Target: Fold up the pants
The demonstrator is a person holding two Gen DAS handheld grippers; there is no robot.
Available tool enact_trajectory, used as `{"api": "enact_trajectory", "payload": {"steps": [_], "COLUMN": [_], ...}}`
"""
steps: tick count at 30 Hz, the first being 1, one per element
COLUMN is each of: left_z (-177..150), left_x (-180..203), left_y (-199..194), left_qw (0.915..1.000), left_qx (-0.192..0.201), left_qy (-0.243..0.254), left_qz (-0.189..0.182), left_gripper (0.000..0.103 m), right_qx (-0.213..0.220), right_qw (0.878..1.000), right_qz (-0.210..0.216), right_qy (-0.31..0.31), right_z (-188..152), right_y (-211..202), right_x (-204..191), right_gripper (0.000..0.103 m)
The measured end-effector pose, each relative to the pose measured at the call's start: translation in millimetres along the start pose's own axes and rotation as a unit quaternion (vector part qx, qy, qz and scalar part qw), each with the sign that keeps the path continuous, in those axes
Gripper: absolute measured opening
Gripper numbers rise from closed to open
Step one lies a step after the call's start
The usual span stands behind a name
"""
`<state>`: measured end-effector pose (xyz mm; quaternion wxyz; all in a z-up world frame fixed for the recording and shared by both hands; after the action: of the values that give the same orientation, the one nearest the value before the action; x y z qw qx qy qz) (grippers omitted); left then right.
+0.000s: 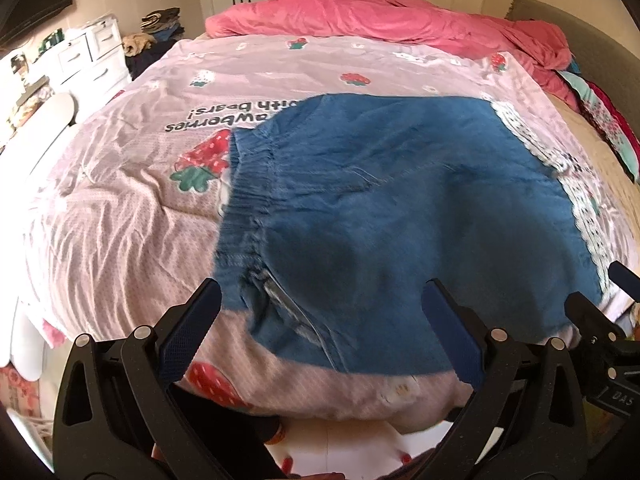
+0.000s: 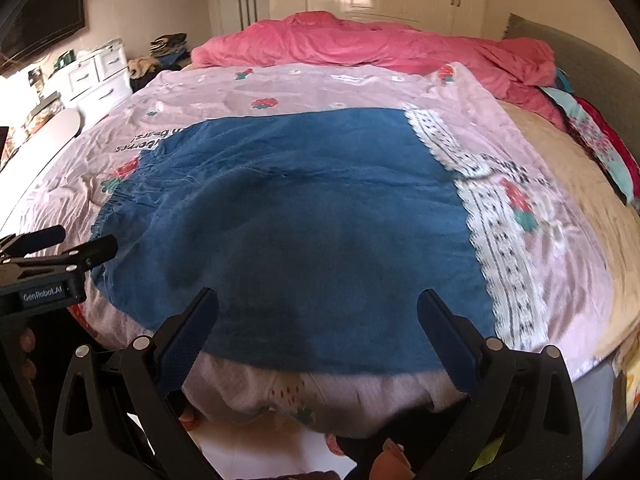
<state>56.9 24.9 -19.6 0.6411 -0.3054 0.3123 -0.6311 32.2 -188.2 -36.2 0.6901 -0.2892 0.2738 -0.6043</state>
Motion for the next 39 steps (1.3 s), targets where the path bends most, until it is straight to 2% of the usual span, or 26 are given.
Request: {"api": "enact_trajectory", "payload": {"steps": [10, 18, 24, 30, 33, 34, 35, 36, 38, 39], "left_z": [46, 82, 105, 117, 122, 124, 126, 128, 130, 130], "left_x": [-46, -78, -91, -96, -100, -101, -101, -101, -100, -100], "left_y": [39, 71, 98, 133, 149, 154, 157, 160, 167, 170], "left_qw": [0.9992, 0.9984, 0.9991, 0.9994, 0.9991, 0.9992, 0.999, 0.9985, 0.9947, 0.9941], "left_qx": [-0.002, -0.013, -0.019, -0.032, -0.036, -0.031, -0.032, -0.034, -0.038, -0.039], "left_qy": [-0.036, -0.052, -0.031, 0.002, 0.007, 0.007, 0.009, 0.007, -0.007, -0.005], "left_qz": [0.015, 0.015, 0.02, -0.016, -0.02, -0.024, -0.032, -0.043, -0.095, -0.101], "left_gripper": [0.094, 0.094, 0.094, 0.094, 0.093, 0.088, 0.075, 0.067, 0.04, 0.039], "right_qx": [-0.016, -0.01, -0.025, -0.033, -0.042, -0.044, -0.049, -0.054, -0.067, -0.071], "right_qw": [0.996, 0.992, 0.988, 0.979, 0.972, 0.97, 0.967, 0.965, 0.96, 0.958], "right_qz": [0.04, 0.05, 0.074, 0.065, 0.065, 0.061, 0.053, 0.047, 0.05, 0.054], "right_qy": [-0.079, -0.116, -0.136, -0.188, -0.223, -0.233, -0.245, -0.253, -0.269, -0.274], "right_z": [58, 106, 138, 173, 189, 194, 199, 202, 207, 209], "right_y": [56, 97, 129, 167, 190, 197, 207, 213, 227, 232], "right_x": [-27, -46, -60, -70, -73, -74, -74, -74, -75, -76], "right_gripper": [0.099, 0.099, 0.099, 0.099, 0.099, 0.099, 0.099, 0.099, 0.099, 0.099]}}
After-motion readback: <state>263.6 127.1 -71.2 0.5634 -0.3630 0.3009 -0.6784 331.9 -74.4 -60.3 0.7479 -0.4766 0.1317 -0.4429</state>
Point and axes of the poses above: each gripper's, at about its wrist camera, not at the fingertips, and y roughly the way its jaws point, x to its right, z to its top, the point moved 3 cm from there along y, roughly the way its jaws point, and after that the axes turned 1 degree about x, right-handed, at the moved point
